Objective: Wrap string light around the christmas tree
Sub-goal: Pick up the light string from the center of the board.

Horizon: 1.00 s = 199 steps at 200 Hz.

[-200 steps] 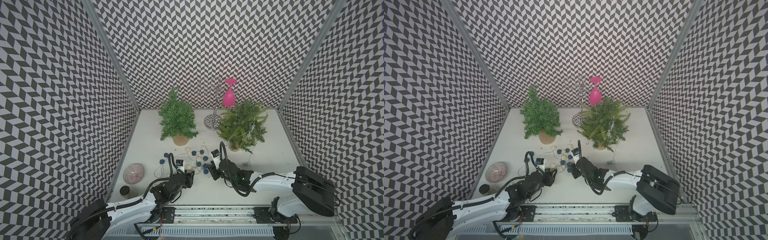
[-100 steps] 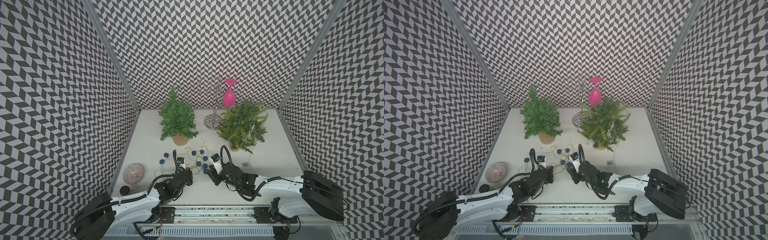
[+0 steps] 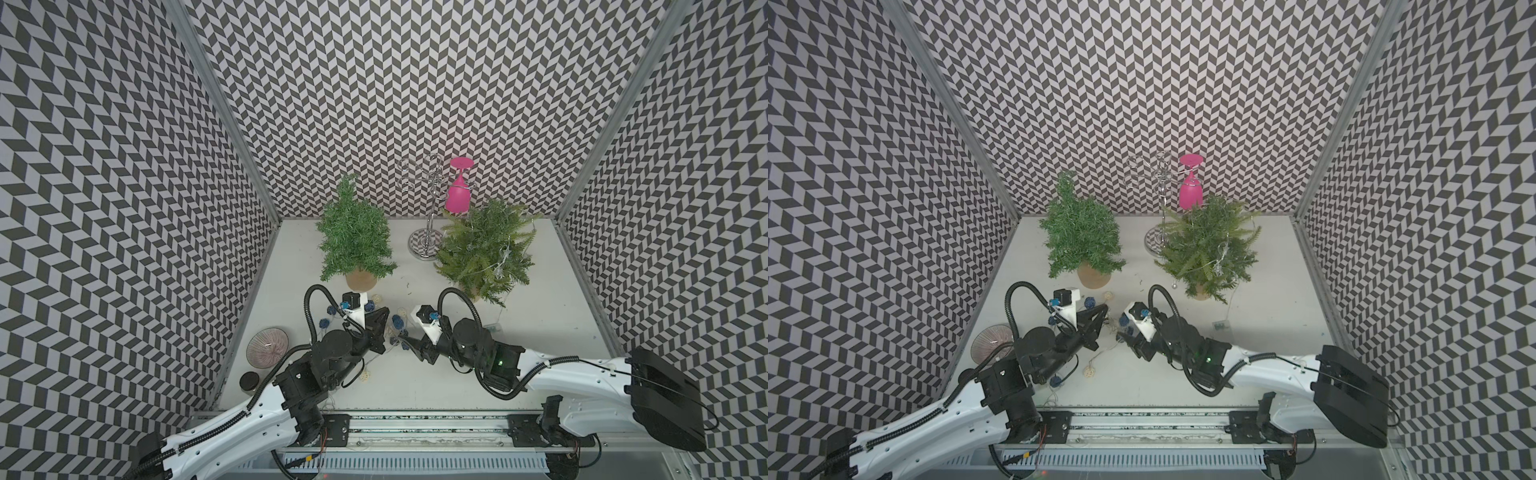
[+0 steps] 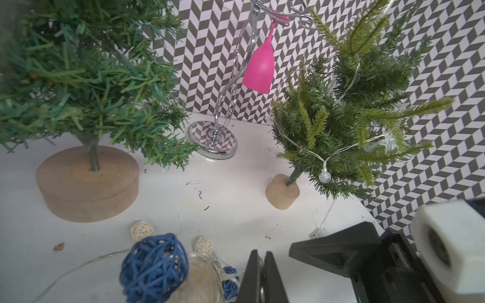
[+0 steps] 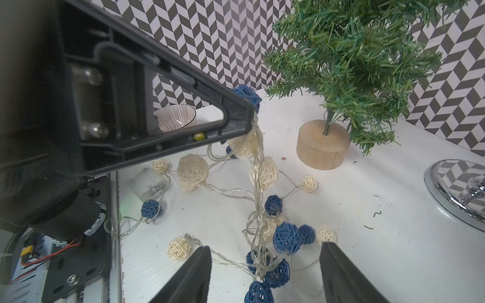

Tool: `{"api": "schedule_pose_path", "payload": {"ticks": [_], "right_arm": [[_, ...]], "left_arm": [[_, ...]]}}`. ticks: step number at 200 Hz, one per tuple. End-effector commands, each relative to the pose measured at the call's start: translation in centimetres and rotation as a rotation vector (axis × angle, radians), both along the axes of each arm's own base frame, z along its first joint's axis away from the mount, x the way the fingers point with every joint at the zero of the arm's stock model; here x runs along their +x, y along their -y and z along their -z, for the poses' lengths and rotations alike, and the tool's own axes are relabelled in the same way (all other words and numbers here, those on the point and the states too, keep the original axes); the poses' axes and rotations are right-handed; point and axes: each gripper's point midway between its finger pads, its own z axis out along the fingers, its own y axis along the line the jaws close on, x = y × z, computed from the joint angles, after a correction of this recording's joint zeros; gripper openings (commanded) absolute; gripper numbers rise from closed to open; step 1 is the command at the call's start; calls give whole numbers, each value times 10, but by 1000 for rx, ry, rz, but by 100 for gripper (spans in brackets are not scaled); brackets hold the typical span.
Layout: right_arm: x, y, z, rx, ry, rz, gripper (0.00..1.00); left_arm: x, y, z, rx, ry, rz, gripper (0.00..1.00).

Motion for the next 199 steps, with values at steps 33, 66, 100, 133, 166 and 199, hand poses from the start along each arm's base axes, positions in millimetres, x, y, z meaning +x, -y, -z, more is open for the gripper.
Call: {"api": "schedule_pose_path", "payload": {"ticks": [33, 66, 100, 133, 166, 199], "right_arm": [[9, -18, -21, 66, 63, -2, 65], [17, -25, -20, 99, 45, 28, 61], [16, -35, -20, 111, 49, -1, 42], [14, -39, -36, 151, 58, -16, 12], [14, -24, -36, 121, 29, 21, 5], [7, -7, 0, 46, -74, 49, 3]], "left_arm": [[-6, 12, -30, -15, 56, 82, 0], [-12, 13, -42, -47, 70, 114, 0], [-23, 11, -51, -81, 97, 165, 0], [-31, 19, -56, -95, 100, 238, 0], [-19, 4, -53, -74, 88, 132, 14], [-1, -20, -18, -21, 6, -44, 52]]}}
